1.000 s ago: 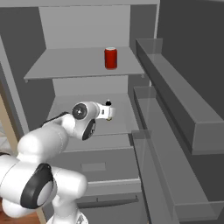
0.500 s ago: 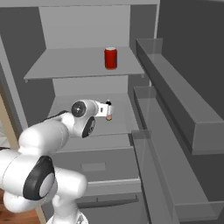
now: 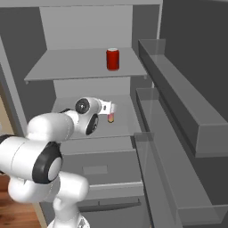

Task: Open the fridge, grab two sodas, and place both sodas inside the bowl with ice on the dining counter.

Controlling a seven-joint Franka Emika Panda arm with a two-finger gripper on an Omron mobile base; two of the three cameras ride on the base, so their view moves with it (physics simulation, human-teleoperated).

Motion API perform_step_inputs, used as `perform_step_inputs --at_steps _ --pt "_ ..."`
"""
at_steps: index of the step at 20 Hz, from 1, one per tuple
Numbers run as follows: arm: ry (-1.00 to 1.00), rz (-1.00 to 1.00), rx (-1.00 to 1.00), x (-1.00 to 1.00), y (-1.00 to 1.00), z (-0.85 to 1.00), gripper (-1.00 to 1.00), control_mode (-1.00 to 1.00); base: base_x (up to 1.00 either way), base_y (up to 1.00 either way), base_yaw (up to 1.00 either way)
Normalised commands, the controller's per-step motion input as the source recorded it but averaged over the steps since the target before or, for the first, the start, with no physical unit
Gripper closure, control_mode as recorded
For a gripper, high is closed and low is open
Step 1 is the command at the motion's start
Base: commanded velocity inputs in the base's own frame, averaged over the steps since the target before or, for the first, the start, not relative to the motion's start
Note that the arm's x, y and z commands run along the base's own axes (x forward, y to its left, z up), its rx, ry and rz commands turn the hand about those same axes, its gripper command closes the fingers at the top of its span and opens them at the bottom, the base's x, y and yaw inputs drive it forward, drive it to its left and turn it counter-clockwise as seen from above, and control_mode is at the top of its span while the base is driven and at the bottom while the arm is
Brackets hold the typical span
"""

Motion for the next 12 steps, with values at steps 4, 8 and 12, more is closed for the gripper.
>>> perform_step_inputs --at_steps 4,8,12 --pt "0.0 0.0 0.0 0.28 0.0 -0.1 -1.0 -1.0 0.0 0.0 0.0" --pt "0.0 0.0 0.0 0.24 0.0 -0.19 -1.0 -1.0 0.0 0.0 0.0" --pt "0.0 0.0 0.0 0.22 0.0 -0.24 -1.0 -1.0 0.0 0.0 0.0"
